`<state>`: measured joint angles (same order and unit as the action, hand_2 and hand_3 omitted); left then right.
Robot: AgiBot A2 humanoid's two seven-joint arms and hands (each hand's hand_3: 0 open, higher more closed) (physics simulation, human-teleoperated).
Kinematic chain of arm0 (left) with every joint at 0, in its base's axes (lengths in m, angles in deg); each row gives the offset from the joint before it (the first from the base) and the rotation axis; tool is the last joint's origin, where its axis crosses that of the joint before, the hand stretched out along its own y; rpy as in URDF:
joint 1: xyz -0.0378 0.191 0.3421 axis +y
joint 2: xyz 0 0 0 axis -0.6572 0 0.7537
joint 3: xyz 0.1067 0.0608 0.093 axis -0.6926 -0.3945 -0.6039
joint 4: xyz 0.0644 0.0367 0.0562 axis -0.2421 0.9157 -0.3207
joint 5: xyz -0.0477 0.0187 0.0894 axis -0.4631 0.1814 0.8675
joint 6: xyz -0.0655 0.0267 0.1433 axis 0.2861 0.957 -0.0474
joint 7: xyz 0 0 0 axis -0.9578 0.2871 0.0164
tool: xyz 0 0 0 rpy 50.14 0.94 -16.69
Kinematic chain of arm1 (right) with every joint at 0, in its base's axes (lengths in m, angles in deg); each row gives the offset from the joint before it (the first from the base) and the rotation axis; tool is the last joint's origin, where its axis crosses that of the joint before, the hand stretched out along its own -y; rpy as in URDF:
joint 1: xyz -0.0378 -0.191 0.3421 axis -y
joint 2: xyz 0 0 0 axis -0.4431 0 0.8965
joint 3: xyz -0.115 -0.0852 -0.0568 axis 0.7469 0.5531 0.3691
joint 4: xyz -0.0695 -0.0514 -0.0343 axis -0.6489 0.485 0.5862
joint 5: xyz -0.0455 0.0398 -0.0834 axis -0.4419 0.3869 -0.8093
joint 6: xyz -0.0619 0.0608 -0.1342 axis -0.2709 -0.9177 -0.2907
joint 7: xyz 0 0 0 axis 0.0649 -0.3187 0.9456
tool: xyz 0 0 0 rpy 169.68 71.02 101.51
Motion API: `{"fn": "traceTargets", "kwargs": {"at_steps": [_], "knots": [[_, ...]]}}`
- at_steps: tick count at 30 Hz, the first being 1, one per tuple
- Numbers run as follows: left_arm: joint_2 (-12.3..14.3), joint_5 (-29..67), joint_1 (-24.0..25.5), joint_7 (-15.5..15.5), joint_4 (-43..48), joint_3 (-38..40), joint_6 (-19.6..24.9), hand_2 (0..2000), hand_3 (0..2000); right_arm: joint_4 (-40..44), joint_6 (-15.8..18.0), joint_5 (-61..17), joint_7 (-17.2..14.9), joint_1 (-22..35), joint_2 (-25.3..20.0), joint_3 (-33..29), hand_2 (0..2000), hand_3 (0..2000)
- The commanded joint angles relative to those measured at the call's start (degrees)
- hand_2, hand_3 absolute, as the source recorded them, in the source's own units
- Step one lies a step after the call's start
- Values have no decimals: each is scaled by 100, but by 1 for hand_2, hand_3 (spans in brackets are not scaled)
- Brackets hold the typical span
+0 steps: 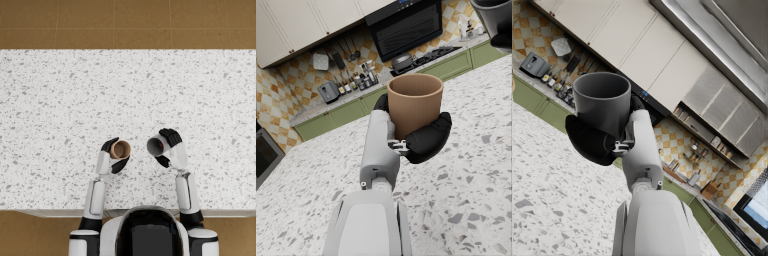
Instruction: Pick up two cups and pour the berry on the right into the cup on the left
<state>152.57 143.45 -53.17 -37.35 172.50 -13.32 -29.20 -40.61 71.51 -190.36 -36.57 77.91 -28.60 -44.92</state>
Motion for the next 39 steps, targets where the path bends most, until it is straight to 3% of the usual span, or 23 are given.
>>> {"fn": "traceTargets", "kwargs": {"at_steps": [1, 9, 18, 19, 20, 38, 39], "knots": [[65, 3, -202, 0, -199, -158, 1, 2000, 1280, -26, 3, -184, 2, 438, -197, 83, 2000, 1280], [114, 11, -287, 4, -145, -387, 4, 2000, 1280, -84, 35, -1657, 8, 631, -357, 688, 2000, 1280], [138, 11, -313, 5, -246, -391, -2, 2000, 1280, -258, 78, -3317, 7, 725, -481, 890, 2000, 1280], [118, 12, -251, 5, -269, -412, -1, 2000, 1280, -237, 80, -3501, 7, 995, 147, 1323, 2000, 1280], [140, 12, -312, 5, -266, -412, 0, 2000, 1280, -256, 76, -3683, 9, 800, -336, 1011, 2000, 1280], [147, 11, -276, 3, -352, -370, 20, 2000, 1280, -412, 144, -6993, 17, 793, -492, 1179, 2000, 1280], [149, 11, -279, 3, -353, -370, 21, 2000, 1280, -404, 145, -7176, 18, 969, -95, 1470, 2000, 1280]]}}
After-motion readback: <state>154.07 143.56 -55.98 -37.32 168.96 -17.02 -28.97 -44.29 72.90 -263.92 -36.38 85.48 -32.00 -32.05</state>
